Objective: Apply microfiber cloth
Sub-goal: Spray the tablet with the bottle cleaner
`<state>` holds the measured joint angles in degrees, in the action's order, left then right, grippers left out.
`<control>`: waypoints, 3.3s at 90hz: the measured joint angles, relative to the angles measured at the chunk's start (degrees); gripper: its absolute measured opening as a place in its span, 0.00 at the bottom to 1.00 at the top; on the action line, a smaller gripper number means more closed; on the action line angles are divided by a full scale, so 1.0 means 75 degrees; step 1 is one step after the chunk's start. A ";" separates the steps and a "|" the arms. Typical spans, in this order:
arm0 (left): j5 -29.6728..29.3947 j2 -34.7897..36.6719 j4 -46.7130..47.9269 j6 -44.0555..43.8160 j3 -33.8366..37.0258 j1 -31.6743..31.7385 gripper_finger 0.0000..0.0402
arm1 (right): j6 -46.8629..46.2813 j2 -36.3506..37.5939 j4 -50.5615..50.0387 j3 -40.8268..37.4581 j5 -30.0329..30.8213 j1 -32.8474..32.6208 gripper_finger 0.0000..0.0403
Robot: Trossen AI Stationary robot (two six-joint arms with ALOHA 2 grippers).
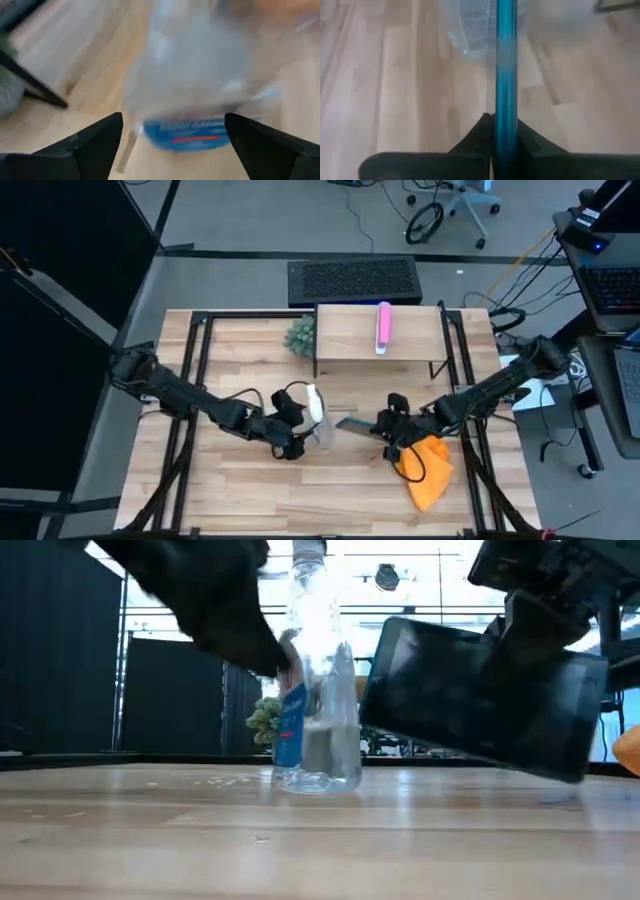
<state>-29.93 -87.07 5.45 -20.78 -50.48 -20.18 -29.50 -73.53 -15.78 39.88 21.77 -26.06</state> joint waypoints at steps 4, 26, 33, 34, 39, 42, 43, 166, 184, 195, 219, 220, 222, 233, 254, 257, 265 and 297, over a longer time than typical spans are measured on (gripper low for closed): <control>0.0010 0.0162 0.0030 0.0074 0.0001 -0.0035 0.85 | 0.0004 0.0096 0.0002 0.0000 -0.0025 -0.0003 0.02; 0.0047 0.0286 -0.0337 0.0638 -0.0146 0.0079 0.85 | 0.0031 0.0196 0.0069 0.0003 0.0108 0.0016 0.02; 0.0045 0.0286 -0.0483 0.0681 -0.0146 0.0199 0.85 | 0.0020 0.0189 0.0137 0.0003 0.0103 0.0009 0.02; 0.0044 0.0286 -0.0504 0.0679 -0.0146 0.0215 0.85 | 0.0020 0.0188 0.0143 0.0003 0.0101 0.0008 0.02; 0.0047 0.0286 -0.0580 0.0628 -0.0148 0.0285 0.85 | 0.0020 0.0188 0.0137 0.0003 0.0096 0.0013 0.02; 0.0083 0.0286 -0.0628 0.0568 -0.0149 0.0307 0.85 | 0.0020 0.0188 0.0133 0.0003 0.0101 0.0014 0.02; 0.0112 0.0286 -0.0657 0.0527 -0.0149 0.0309 0.85 | 0.0020 0.0188 0.0135 0.0003 0.0101 0.0014 0.02; 0.0241 0.1499 -0.1092 0.1964 -0.0155 -0.0084 0.85 | 0.0279 0.0897 -0.0073 0.0003 0.0945 -0.0132 0.02; 0.0986 0.1518 -0.0438 0.1849 -0.0146 0.0208 0.85 | 0.0585 0.1082 0.0399 0.0005 0.1151 -0.0120 0.02; 0.0986 0.1519 -0.0258 0.1762 -0.0143 0.0253 0.85 | 0.0969 0.1077 0.0743 0.0003 0.1093 -0.0140 0.02; 0.1329 0.1519 -0.0959 0.2072 -0.0143 0.0490 0.85 | 0.1440 0.1074 0.1936 0.0003 0.2032 -0.0142 0.02; 0.1329 0.1519 -0.0961 0.2100 -0.0143 0.0491 0.85 | 0.1454 0.1074 0.1946 0.0003 0.2082 -0.0140 0.02; 0.1329 0.1519 -0.0968 0.2171 -0.0143 0.0507 0.85 | 0.1507 0.1074 0.1967 0.0003 0.2119 -0.0138 0.02; 0.1419 0.1516 -0.1116 0.2451 -0.0143 0.0652 0.85 | 0.1822 0.1074 0.2353 0.0003 0.2114 -0.0124 0.02; 0.1619 0.1515 -0.1090 0.2612 -0.0143 0.0810 0.85 | 0.1921 0.1065 0.2705 0.0001 0.2025 -0.0312 0.02; 0.1622 0.1516 -0.1090 0.2625 -0.0143 0.0810 0.85 | 0.1986 0.1065 0.2842 0.0000 0.2066 -0.0324 0.02; 0.1685 0.1513 -0.1090 0.2629 -0.0143 0.0807 0.85 | 0.2081 0.1014 0.3090 0.0003 0.2079 -0.0259 0.02; 0.1792 0.1513 -0.1137 0.2621 -0.0143 0.0809 0.85 | 0.2349 0.0342 0.3406 -0.0003 0.2292 -0.0014 0.02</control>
<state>-16.50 -75.72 -3.07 -1.12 -51.55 -14.12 -11.88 -70.96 9.76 39.86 38.96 -26.16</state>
